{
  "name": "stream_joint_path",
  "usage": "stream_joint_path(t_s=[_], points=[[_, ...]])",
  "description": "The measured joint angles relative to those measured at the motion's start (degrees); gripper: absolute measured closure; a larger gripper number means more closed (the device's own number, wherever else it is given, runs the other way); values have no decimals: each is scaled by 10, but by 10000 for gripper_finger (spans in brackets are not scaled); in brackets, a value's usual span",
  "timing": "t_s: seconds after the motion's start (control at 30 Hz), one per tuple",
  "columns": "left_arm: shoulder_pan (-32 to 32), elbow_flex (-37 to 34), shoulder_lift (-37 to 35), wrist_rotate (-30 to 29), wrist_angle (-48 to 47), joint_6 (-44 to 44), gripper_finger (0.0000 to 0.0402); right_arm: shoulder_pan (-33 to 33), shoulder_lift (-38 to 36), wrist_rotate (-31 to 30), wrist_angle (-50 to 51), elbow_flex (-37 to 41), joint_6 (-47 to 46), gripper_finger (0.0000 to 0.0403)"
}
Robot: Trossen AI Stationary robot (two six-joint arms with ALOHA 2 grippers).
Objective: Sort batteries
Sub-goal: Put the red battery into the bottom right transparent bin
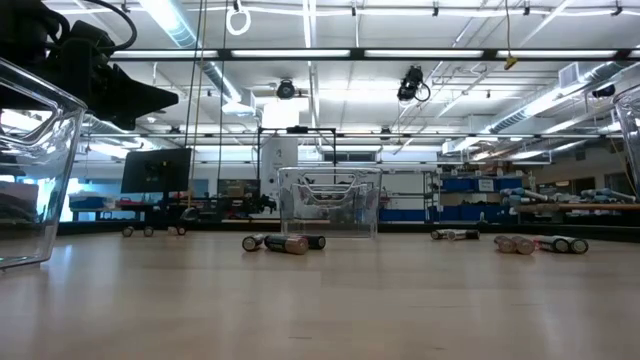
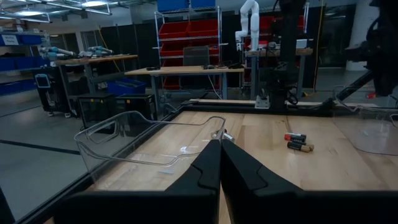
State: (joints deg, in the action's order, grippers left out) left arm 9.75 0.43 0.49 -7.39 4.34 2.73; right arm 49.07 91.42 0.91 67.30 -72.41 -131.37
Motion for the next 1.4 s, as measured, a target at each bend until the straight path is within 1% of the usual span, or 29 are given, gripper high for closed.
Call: stream_joint_path(t_s=[0.1, 0.2, 0.37, 0.57, 0.8, 0.93, 1.23, 1.4], points=[[0, 0, 0, 0, 0, 0, 385, -6, 25, 1, -1, 0, -1, 345], [0, 0, 0, 0, 0, 0, 385, -12, 47, 4, -23, 1, -1, 345], [0, 0, 0, 0, 0, 0, 385, -10, 64, 5, -54, 5, 4, 345], [0, 0, 0, 0, 0, 0, 385, 13, 64, 35, -80, 45, -9, 345], [0, 0, 0, 0, 0, 0, 385, 19, 64, 41, -207, 131, -12, 345], [0, 0, 0, 0, 0, 0, 385, 24, 63, 47, -239, 162, -15, 345], [0, 0, 0, 0, 0, 0, 385, 27, 61, 53, -259, 186, -15, 344], [0, 0, 0, 0, 0, 0, 385, 27, 61, 59, -266, 192, -10, 331]])
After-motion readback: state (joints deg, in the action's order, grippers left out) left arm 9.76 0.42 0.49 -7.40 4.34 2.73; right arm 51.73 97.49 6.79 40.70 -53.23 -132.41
